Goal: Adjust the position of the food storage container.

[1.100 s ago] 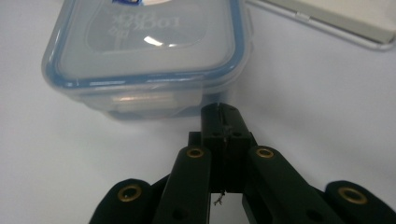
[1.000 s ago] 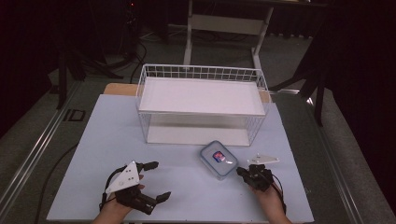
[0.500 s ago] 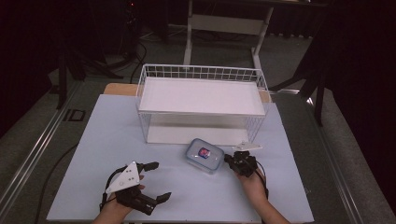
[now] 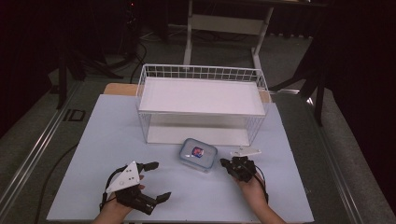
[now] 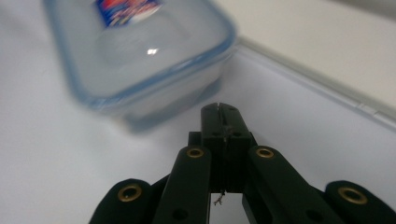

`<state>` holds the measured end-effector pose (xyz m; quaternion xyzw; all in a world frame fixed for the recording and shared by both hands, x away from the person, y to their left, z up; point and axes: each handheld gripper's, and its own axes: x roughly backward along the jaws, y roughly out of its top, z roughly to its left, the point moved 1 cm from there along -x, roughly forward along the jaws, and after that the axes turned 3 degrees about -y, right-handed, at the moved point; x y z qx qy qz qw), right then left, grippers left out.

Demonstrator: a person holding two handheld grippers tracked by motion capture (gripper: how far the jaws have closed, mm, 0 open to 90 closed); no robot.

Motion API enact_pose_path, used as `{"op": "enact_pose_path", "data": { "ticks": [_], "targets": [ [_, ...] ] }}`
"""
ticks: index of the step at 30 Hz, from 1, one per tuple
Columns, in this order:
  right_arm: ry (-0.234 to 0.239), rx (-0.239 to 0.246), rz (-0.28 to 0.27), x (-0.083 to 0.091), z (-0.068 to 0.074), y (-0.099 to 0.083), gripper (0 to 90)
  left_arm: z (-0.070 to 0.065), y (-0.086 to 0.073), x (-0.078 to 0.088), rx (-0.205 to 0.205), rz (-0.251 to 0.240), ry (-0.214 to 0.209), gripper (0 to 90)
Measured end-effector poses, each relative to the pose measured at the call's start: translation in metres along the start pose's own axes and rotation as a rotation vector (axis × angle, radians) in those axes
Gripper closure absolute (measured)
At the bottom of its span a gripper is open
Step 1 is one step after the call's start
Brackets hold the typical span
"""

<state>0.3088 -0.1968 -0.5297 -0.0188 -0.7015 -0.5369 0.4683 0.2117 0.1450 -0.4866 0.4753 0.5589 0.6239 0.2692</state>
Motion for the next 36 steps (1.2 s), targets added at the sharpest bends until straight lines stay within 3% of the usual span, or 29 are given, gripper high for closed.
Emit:
{"op": "enact_pose_path", "data": {
  "ticks": [9,15,36],
  "targets": [
    [0.021,-0.035,0.007,-0.011,0.003,0.006,90.0,-0.001,0.000,-0.003,-0.003,0.009,-0.004,1.1],
    [0.012,-0.019,0.004,-0.026,0.008,0.018,90.0,0.000,-0.001,-0.002,0.008,0.005,-0.004,1.1],
    [0.065,0.000,-0.019,-0.064,0.023,0.048,90.0,0.001,-0.002,-0.003,0.018,0.015,-0.011,1.1]
  ]
}}
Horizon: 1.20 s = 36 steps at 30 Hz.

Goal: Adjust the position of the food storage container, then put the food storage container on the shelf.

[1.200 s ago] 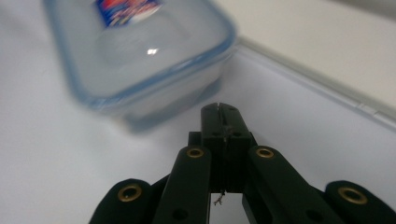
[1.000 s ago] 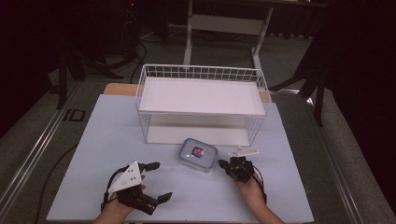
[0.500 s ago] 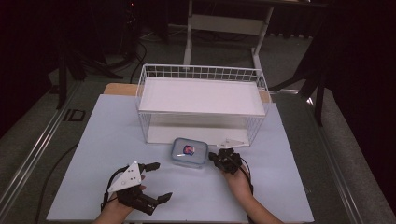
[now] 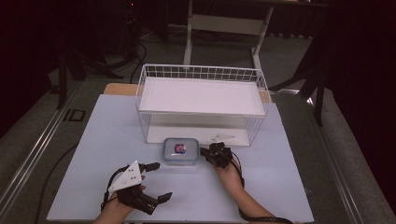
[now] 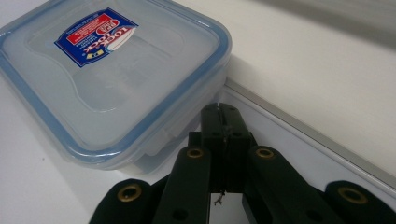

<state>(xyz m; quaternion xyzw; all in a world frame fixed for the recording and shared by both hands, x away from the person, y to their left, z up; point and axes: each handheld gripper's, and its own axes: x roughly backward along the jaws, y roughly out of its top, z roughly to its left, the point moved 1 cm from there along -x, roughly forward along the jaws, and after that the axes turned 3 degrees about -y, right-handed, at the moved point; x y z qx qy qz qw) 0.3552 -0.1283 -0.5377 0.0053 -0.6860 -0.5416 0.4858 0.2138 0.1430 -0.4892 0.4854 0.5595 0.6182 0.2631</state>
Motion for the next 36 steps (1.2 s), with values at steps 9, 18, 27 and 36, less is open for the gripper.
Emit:
{"op": "enact_pose_path", "data": {
  "ticks": [9,18,27,36],
  "targets": [
    [-0.041,0.055,-0.070,0.025,0.000,-0.004,65.2,0.004,-0.002,0.001,0.023,0.029,0.047,1.1],
    [0.045,0.042,-0.145,0.060,-0.001,-0.013,20.7,0.011,-0.004,-0.002,0.047,0.050,0.077,1.1],
    [0.210,-0.031,-0.113,0.068,-0.002,-0.025,22.1,0.027,0.000,-0.003,0.081,0.089,0.104,1.1],
    [0.157,-0.016,-0.173,0.080,-0.004,-0.010,13.9,0.055,0.020,-0.004,0.162,0.118,0.140,1.1]
  ]
}}
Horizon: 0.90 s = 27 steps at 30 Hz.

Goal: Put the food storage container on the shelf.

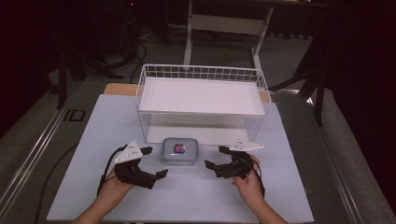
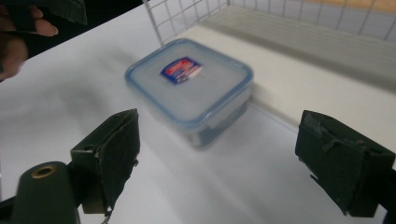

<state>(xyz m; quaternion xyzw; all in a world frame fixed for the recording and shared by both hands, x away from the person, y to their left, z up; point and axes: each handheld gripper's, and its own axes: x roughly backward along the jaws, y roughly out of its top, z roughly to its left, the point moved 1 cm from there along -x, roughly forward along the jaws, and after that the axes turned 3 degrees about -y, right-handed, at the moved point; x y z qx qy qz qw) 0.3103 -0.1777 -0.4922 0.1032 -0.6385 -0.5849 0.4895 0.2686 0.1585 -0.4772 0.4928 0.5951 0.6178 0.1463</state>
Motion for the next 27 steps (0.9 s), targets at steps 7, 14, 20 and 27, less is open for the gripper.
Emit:
{"op": "enact_pose_path", "data": {
  "ticks": [7,14,20,27],
  "targets": [
    [0.005,-0.115,0.031,-0.011,-0.002,0.015,12.2,0.023,0.014,-0.010,0.185,-0.033,-0.066,1.1],
    [0.084,-0.355,0.046,-0.030,-0.011,0.017,12.5,0.039,0.010,-0.031,0.312,0.093,-0.033,1.1],
    [0.072,-0.495,0.093,-0.048,-0.019,0.012,12.5,0.052,0.002,-0.044,0.450,0.116,-0.015,1.2],
    [0.068,-0.574,0.144,-0.064,-0.026,0.008,16.8,0.060,-0.006,-0.052,0.524,0.126,0.000,7.0]
  ]
}}
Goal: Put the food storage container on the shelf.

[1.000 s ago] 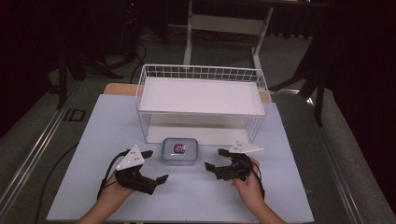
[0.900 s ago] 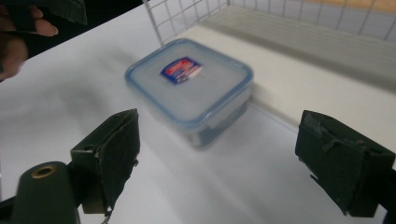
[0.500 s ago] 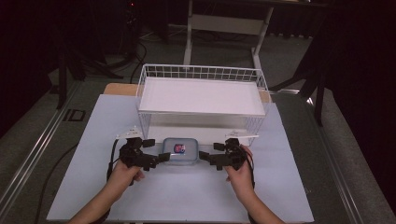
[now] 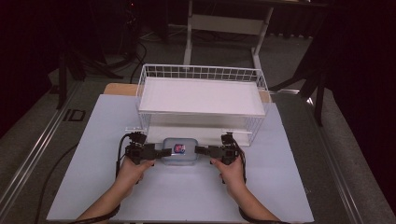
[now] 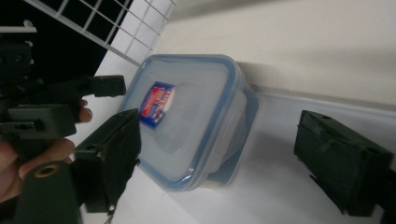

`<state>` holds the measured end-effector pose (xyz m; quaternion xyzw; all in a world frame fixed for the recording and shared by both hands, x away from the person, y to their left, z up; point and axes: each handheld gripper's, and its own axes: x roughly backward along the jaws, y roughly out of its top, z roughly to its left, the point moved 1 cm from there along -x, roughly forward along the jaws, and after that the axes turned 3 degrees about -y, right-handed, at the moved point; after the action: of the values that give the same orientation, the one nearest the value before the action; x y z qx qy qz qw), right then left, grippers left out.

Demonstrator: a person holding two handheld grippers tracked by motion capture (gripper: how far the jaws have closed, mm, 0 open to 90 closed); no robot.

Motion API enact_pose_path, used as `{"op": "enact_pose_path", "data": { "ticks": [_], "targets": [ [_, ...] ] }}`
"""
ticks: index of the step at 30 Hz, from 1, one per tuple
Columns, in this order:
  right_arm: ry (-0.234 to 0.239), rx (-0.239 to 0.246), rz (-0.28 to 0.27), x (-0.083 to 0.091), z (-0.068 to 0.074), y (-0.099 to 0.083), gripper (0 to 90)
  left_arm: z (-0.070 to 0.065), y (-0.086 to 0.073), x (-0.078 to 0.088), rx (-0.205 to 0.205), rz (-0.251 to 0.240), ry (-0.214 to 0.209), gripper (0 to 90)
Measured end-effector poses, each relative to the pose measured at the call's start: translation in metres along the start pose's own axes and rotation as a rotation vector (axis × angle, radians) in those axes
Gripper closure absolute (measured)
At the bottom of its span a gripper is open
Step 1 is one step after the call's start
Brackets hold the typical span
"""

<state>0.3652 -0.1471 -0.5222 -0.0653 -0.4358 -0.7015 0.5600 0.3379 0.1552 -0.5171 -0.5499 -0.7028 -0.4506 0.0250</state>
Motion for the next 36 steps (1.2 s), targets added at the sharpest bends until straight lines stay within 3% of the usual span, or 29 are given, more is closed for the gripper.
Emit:
{"op": "enact_pose_path", "data": {
  "ticks": [1,5,6,9,10,12,13,15,17,22,24,25,29,34,36],
  "targets": [
    [0.012,-0.031,0.017,-0.005,-0.002,0.000,21.1,0.005,-0.002,-0.005,0.023,0.012,0.006,7.0],
    [0.029,-0.064,0.024,-0.010,-0.005,0.000,23.8,0.009,-0.003,-0.010,0.067,0.011,-0.014,15.3],
    [0.038,-0.078,0.035,-0.012,-0.006,0.001,24.0,0.013,-0.004,-0.013,0.105,0.016,-0.040,15.3],
    [0.042,-0.144,0.042,-0.017,-0.007,0.001,34.8,0.017,-0.005,-0.016,0.137,0.015,-0.053,21.9],
    [0.063,-0.157,0.043,-0.017,-0.007,0.001,36.5,0.018,-0.006,-0.017,0.150,0.017,-0.058,22.4],
    [0.069,-0.154,0.049,-0.018,-0.006,0.001,37.1,0.019,-0.007,-0.019,0.160,0.030,-0.072,22.5],
    [0.044,-0.141,0.052,-0.018,-0.004,0.000,42.8,0.020,-0.007,-0.019,0.164,0.031,-0.070,25.7],
    [0.053,-0.140,0.071,-0.019,-0.003,0.001,46.8,0.022,-0.007,-0.020,0.182,0.033,-0.097,29.9],
    [0.056,-0.149,0.078,-0.019,-0.003,0.001,46.6,0.022,-0.007,-0.020,0.185,0.033,-0.105,32.3],
    [0.094,-0.209,0.107,-0.020,-0.008,0.000,48.6,0.018,-0.007,-0.017,0.137,0.054,-0.097,35.5],
    [0.097,-0.206,0.106,-0.019,-0.008,-0.001,48.7,0.016,-0.006,-0.014,0.145,0.059,-0.091,36.2],
    [0.091,-0.180,0.108,-0.017,-0.005,-0.001,49.7,0.015,-0.006,-0.013,0.142,0.058,-0.090,39.6],
    [0.088,-0.150,0.096,-0.012,0.000,-0.005,51.2,0.009,-0.009,-0.008,0.112,0.051,-0.074,44.0],
    [0.063,-0.052,0.077,-0.005,0.010,-0.012,50.9,0.002,-0.014,-0.004,0.097,0.050,-0.063,46.3],
    [0.053,-0.039,0.071,-0.002,0.012,-0.014,50.9,0.000,-0.015,-0.004,0.103,0.062,-0.070,46.5]
  ]
}}
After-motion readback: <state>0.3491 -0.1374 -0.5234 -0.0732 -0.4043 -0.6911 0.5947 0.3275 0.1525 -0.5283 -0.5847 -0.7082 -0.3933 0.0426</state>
